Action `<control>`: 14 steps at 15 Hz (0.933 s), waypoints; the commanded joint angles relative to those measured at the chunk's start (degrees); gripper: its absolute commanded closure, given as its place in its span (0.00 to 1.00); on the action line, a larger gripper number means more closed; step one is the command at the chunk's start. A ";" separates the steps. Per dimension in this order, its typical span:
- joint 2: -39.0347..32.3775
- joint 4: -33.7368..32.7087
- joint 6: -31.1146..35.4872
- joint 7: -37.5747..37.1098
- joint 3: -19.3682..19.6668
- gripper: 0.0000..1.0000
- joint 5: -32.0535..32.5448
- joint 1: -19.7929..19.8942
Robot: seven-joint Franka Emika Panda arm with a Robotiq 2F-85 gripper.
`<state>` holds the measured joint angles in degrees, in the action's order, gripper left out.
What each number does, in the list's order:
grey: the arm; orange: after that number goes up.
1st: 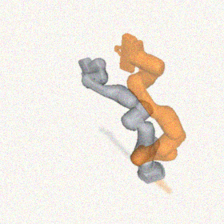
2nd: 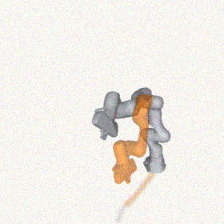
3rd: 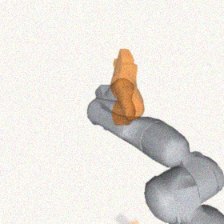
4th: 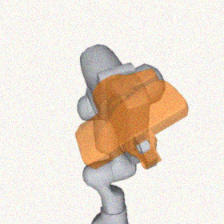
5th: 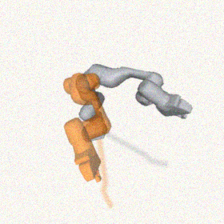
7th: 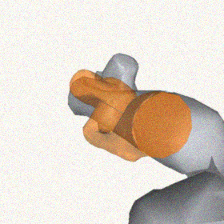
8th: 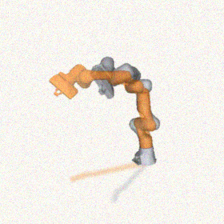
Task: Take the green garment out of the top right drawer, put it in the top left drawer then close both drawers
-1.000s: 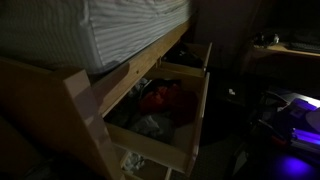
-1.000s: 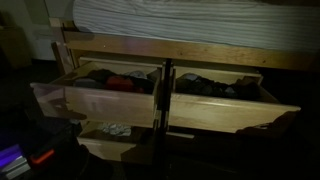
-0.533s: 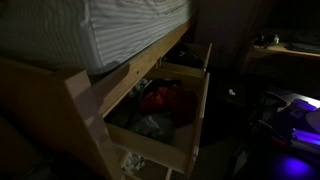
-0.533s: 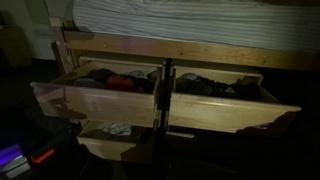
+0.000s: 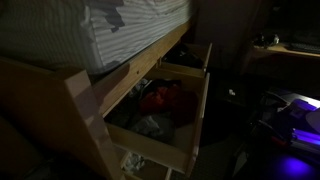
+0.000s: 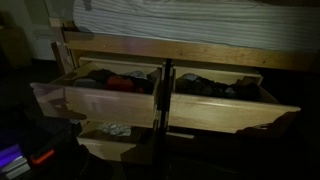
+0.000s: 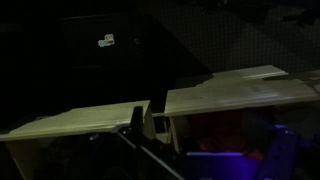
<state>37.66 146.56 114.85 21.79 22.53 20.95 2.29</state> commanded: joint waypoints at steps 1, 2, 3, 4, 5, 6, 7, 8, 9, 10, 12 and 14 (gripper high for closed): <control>-0.13 0.01 0.39 1.33 -2.50 0.00 -1.66 2.57; -0.76 0.06 0.69 0.68 -2.92 0.00 -1.33 2.76; -3.35 -0.22 3.03 -1.10 -2.64 0.00 -0.91 3.38; -7.24 -0.59 7.34 -3.58 -1.91 0.00 -0.64 4.00; -11.00 -0.73 12.07 -4.16 -0.95 0.00 -0.33 4.20; -14.29 -1.59 15.35 -6.81 1.26 0.00 -0.11 1.17; -17.25 -2.30 17.54 -9.11 1.55 0.00 -0.23 0.91; -20.75 -3.44 19.01 -9.11 3.13 0.00 -2.18 -0.58; -24.40 -5.07 19.47 -7.98 4.69 0.00 -4.93 -2.50; -28.11 -6.19 20.97 -7.79 5.40 0.00 -7.62 -3.87; -35.36 -10.06 23.33 -8.74 5.69 0.00 -11.42 -5.69; -42.66 -13.93 27.70 -11.46 4.65 0.00 -13.55 -5.81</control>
<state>6.16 139.69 138.33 13.24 27.47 10.54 -2.38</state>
